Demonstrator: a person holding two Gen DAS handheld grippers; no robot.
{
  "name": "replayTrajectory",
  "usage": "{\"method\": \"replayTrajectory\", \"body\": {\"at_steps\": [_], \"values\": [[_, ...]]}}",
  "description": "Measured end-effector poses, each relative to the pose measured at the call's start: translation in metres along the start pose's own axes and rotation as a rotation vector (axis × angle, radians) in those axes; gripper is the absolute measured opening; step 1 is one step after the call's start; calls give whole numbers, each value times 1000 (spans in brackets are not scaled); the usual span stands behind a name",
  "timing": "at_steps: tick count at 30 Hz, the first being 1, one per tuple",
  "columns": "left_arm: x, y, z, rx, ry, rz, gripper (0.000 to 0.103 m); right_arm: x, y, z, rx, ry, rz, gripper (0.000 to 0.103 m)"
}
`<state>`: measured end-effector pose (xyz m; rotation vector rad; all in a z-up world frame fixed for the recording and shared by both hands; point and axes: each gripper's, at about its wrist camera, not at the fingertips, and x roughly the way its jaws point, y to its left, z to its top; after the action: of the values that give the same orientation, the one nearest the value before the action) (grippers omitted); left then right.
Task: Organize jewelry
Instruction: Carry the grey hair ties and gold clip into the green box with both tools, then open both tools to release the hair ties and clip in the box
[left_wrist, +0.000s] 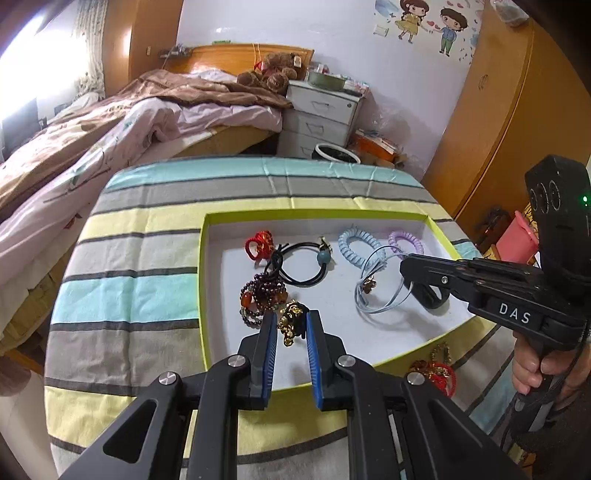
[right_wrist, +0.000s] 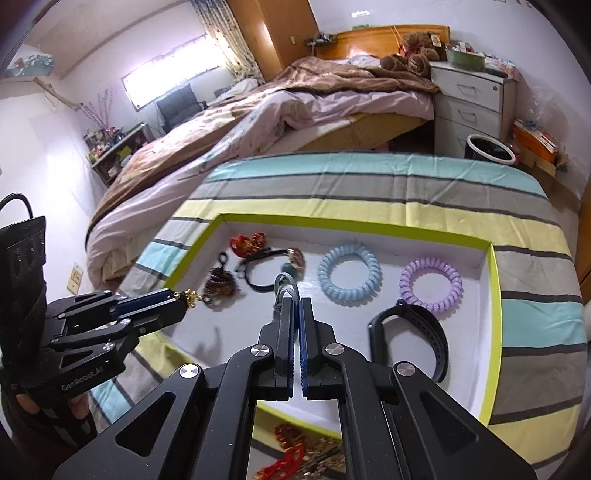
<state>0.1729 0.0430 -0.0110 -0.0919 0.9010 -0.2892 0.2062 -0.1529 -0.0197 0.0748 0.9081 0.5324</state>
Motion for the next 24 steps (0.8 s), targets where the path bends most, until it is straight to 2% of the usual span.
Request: {"method": "replayTrajectory", "body": {"at_steps": [7,15,24], "values": [[16,3,0,-6,30,10,16,10,-12,-3,-20,52,-80,2],[22,6,-2,-21,47,26,16,12,-13,0,-61,55,-166,2],[25,9,-1,-34,52,21,16,18,-15,3,-56,59,-168,2]]}}
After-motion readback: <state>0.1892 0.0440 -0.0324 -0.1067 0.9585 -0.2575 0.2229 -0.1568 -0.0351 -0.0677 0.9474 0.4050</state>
